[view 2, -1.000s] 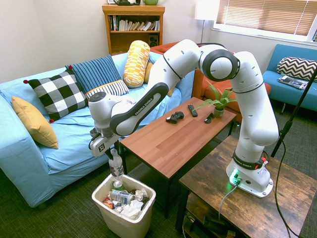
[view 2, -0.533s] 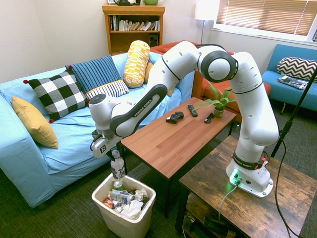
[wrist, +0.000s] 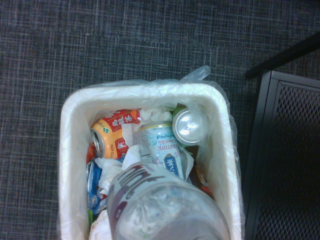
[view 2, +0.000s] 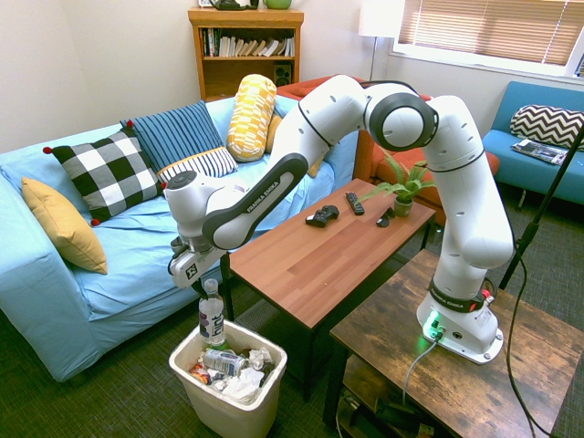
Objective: Throw the bottle in the trash bin
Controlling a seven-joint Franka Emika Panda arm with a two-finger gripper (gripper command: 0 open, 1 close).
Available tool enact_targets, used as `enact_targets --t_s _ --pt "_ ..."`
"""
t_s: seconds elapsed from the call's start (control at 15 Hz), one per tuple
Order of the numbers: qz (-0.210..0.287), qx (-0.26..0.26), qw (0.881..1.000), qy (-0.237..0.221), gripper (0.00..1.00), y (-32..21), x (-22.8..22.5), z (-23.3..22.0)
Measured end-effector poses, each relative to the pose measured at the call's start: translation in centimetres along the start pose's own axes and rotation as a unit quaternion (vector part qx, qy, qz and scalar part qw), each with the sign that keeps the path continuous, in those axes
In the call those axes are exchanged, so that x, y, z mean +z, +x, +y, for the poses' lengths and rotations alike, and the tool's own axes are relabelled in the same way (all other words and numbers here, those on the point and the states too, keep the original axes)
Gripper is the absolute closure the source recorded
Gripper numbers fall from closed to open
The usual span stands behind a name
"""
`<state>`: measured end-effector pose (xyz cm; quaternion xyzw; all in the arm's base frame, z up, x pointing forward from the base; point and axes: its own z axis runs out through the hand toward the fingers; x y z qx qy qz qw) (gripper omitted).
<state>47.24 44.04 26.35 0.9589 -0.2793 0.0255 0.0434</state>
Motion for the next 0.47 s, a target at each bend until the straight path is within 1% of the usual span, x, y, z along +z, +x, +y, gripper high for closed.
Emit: enact_targets --t_s 0.47 --pt "-0.003 -0.003 1.0 -0.003 0.0 0.14 -0.14 0.7"
